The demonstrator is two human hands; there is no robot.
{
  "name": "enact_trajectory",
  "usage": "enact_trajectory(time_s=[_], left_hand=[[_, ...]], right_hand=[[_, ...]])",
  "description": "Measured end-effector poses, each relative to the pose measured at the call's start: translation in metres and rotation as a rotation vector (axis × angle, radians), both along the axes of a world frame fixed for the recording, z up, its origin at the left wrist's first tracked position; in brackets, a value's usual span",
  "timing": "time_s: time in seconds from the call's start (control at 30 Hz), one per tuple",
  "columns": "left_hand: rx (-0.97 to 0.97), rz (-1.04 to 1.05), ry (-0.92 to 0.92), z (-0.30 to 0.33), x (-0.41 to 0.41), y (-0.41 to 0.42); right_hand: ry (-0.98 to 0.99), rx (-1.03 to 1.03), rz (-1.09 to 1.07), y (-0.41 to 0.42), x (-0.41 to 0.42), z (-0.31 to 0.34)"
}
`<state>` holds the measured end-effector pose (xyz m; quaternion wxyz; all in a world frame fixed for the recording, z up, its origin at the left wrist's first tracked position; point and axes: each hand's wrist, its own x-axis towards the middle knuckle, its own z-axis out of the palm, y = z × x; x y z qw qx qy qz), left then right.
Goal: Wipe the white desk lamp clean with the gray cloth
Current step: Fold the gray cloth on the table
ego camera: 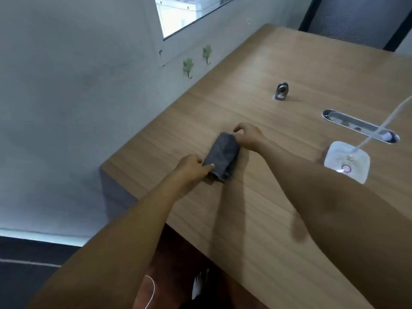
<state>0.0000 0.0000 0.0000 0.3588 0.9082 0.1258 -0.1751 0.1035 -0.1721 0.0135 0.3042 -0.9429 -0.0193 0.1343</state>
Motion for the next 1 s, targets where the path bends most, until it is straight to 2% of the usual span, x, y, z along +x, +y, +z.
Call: enact_trajectory(time_s=[0.17,0.33,0.43,0.53,0.7,0.83,1.0], left_hand=[[-0.02,0.049,0.051,-0.008,0.004,-0.001],[-0.039,0.063,0.079,-0.01,0.007,-0.002],[-0.076,0.084,0.099,-0.006,0.009,-0.004],[-0.153,0.128,0.096,0.001,0.01,-0.007],[-0.362,0.243,0.127,0.012,0.011,-0.022],[-0.332,0.093,0.142,0.02,0.028,-0.047],[-0.349,-0.092,0.148,0.036,0.032,-0.107]], right_hand=[[0.209,-0.021,0.07,0.013,0.011,-0.006],[0.211,-0.083,0.098,0.012,0.012,-0.012],[0.248,-0.002,0.037,0.006,0.011,-0.013],[0.28,0.154,-0.095,-0.007,0.004,-0.01],[0.265,0.531,-0.409,-0.045,-0.037,-0.004],[0.276,0.906,-0.595,-0.089,-0.077,0.001],[0.156,1.293,-0.786,-0.142,-0.128,0.022]])
